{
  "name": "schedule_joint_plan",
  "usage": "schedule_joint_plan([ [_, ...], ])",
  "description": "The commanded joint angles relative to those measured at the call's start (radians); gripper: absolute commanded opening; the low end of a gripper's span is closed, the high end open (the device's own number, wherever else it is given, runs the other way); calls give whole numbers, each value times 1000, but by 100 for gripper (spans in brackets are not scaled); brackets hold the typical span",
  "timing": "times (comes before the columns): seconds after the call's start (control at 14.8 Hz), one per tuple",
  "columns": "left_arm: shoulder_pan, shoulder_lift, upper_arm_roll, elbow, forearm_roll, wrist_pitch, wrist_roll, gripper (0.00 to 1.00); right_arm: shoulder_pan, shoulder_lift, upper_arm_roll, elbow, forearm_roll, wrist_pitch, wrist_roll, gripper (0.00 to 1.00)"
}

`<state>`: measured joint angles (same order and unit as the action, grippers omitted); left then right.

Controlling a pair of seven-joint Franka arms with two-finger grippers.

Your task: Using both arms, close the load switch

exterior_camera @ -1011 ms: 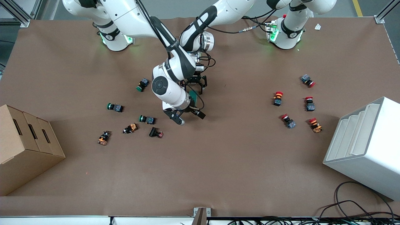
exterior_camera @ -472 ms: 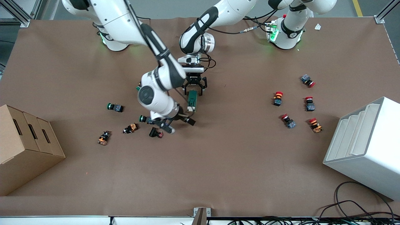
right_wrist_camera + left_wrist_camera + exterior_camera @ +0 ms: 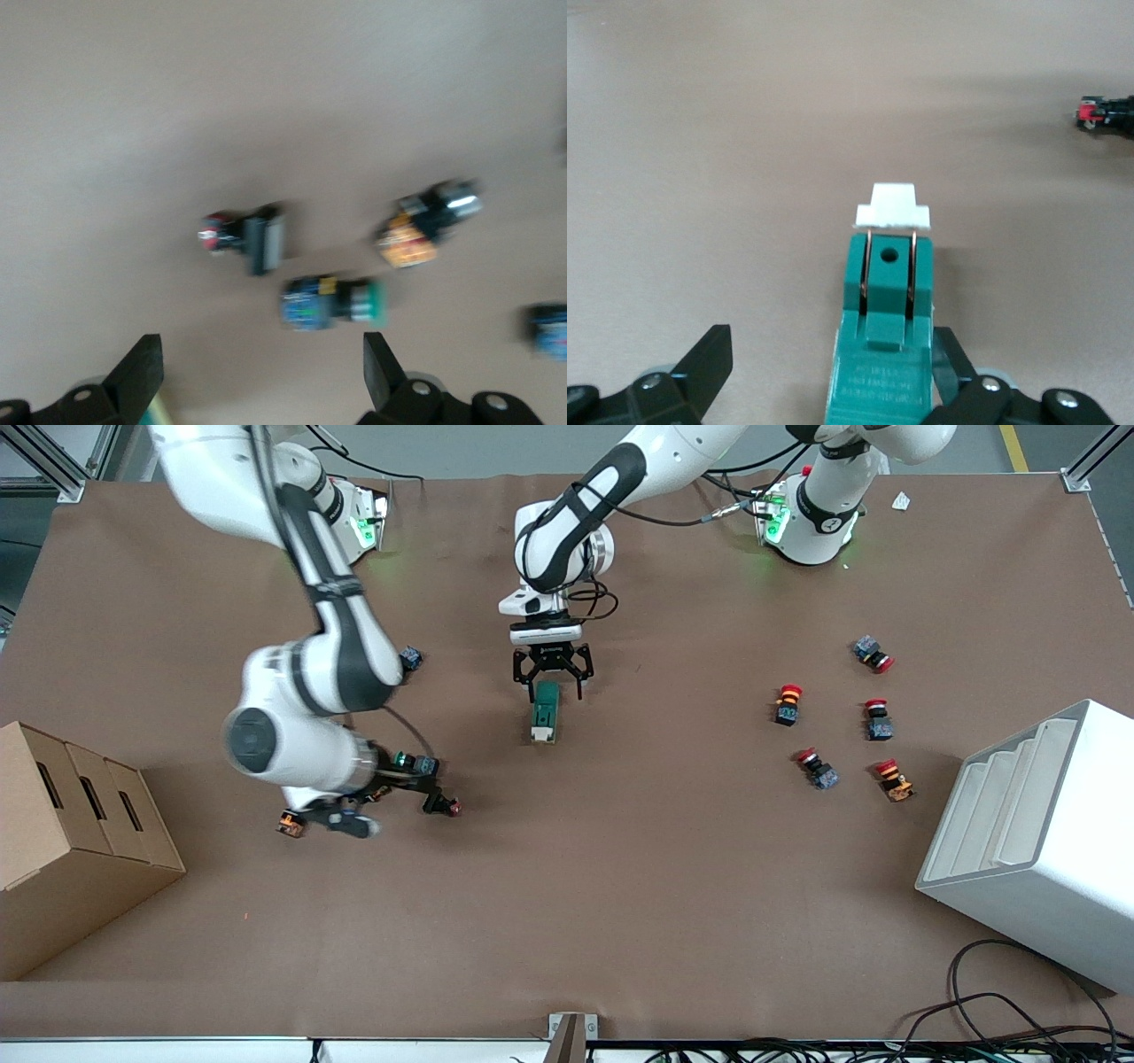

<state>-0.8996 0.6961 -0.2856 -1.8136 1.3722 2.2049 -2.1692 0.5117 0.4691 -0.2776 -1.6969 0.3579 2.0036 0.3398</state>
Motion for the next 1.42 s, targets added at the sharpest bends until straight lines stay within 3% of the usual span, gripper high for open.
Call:
schedule_joint_plan([
  [0.0,37,-71,-4,31,-184,4,211,99,-96,-91,20,-24,-167,-100,-135,100],
  [0.27,116,-180,-3,79,-444,-7,527,99,-142,-210,6,-24,-304,-209,-209,100],
  [0.54,224,-292,-4,118,-623,-31,817,100,-208,-311,21,-27,-312,-304,-214,100],
  [0.81,362,-383,-3,161,-812,-120,1125,100,-337,-374,168,-27,-326,-351,-217,100],
  [1.21,569,-406,-6,367,-982,-392,1417,100,-545,-434,343,-24,-327,-393,-264,100],
  [1.35,672,-435,-7,391,-1066,-416,1512,100,-585,-452,363,-23,-327,-414,-281,100],
])
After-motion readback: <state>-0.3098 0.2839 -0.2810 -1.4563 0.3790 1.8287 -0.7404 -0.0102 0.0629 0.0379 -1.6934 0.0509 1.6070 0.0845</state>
